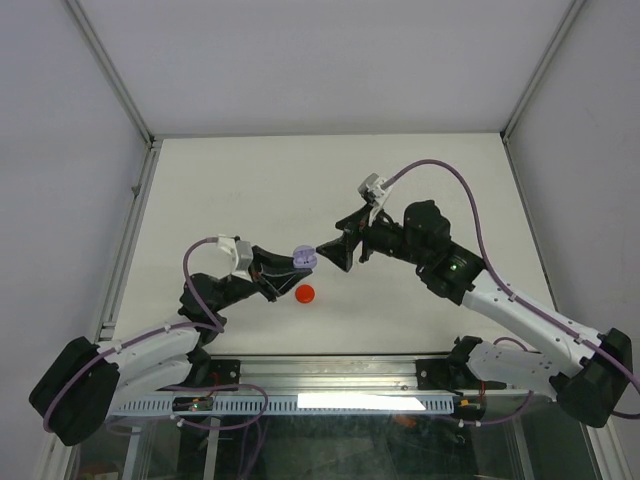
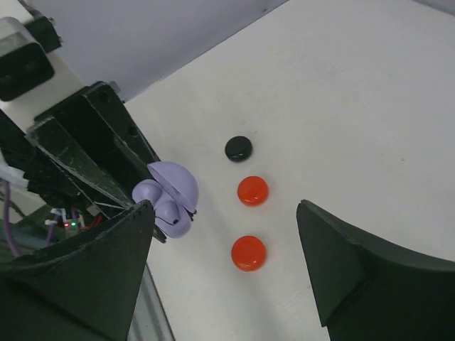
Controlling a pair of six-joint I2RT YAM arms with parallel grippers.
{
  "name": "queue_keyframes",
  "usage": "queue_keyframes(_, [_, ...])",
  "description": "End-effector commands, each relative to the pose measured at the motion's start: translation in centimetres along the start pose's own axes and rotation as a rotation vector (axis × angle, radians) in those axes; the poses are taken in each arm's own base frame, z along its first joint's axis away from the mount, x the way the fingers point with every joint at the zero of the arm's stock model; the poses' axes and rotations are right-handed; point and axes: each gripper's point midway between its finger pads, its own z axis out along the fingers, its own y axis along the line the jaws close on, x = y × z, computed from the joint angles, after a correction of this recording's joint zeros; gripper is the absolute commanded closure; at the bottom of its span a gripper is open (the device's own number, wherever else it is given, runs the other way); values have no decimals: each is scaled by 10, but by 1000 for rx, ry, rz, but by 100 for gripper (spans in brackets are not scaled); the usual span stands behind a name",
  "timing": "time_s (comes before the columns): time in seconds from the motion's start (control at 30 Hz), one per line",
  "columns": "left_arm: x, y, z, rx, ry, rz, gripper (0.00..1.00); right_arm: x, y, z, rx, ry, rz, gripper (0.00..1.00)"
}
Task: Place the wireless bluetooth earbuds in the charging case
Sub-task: Close the charging case.
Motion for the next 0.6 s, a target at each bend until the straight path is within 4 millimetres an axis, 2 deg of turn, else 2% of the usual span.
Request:
queue_keyframes(0.0, [-21,-12,13,76,-47,15,90,-30,41,1,-240,-33,164,15])
queue_keyframes(0.3, [-31,-16,24,126,-75,3,89,-23,51,12,-356,40,286,15])
queue_keyframes(0.5, [-22,-11,30,110,-46,-82,88,-23,69,6,-472,58,305,17])
queue_keyframes(0.57, [-17,-9,31,100,-34,-118,88,-26,65,4,-485,51,309,18])
